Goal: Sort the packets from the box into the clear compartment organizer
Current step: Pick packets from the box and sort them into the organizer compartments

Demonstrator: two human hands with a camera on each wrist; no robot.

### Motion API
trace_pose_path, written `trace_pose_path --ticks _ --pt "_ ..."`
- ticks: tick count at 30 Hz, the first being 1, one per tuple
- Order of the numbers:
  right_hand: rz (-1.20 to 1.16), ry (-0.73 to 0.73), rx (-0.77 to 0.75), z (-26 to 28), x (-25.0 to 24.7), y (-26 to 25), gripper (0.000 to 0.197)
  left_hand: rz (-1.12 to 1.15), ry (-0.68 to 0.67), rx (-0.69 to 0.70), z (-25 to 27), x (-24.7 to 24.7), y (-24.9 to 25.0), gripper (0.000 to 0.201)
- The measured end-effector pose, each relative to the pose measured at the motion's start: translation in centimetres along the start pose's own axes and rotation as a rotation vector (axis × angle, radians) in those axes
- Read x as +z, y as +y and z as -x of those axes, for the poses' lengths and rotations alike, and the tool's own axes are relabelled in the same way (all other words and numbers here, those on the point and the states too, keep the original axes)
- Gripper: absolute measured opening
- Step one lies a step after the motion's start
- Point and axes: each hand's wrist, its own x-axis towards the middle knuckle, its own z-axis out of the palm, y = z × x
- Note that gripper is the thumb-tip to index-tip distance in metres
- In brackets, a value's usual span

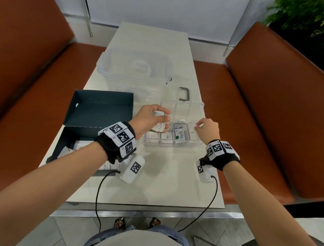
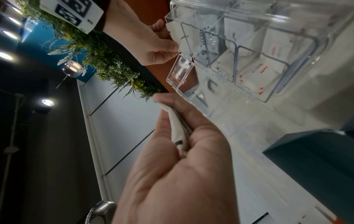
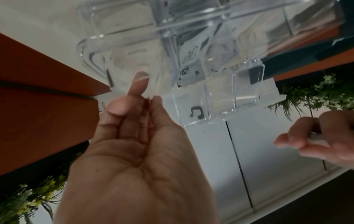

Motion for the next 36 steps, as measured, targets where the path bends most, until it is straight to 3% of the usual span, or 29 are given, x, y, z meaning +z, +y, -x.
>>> trace_pose_path --ticks 7,13,16,20,24,27,31,33,36 --pt "0.241 0.004 -0.073 0.0 0.1 0.0 0.020 0.021 0.018 -0.017 0.4 -0.2 -0.1 0.026" --pt "0.544 -0.066 -0.298 -0.7 -0.6 0.5 0.028 0.025 0.021 -0.017 0.6 -0.4 -0.2 0.026" --pt "0.713 -0.125 -0.317 -0.9 -0.7 0.3 0.027 0.047 0.028 -0.030 0.5 -0.3 -0.2 0.023" --pt "0.746 -0.148 -0.311 -0.9 -0.3 0.0 0.025 0.192 0.038 -0.115 0.3 -0.3 0.0 0.020" --pt "0.717 -0.145 -0.303 -0.6 -0.1 0.1 0.023 0.469 0.027 -0.238 0.2 -0.7 0.4 0.018" --pt "0.685 -0.136 -0.321 -0.2 -0.1 0.1 0.022 0.623 0.024 -0.297 0.1 -1.1 0.5 0.033" --pt "0.659 -0.026 -0.401 0.4 -1.2 -0.2 0.025 0.542 0.013 -0.295 -0.2 -1.3 0.5 0.057" --pt "0.465 0.097 -0.440 1.0 -2.1 -1.2 0.023 0.464 0.002 -0.274 -0.3 -1.5 0.6 0.063" --pt "-0.053 0.094 -0.447 2.8 -3.4 -3.8 0.016 0.414 -0.044 -0.235 -0.2 -1.5 0.4 0.064"
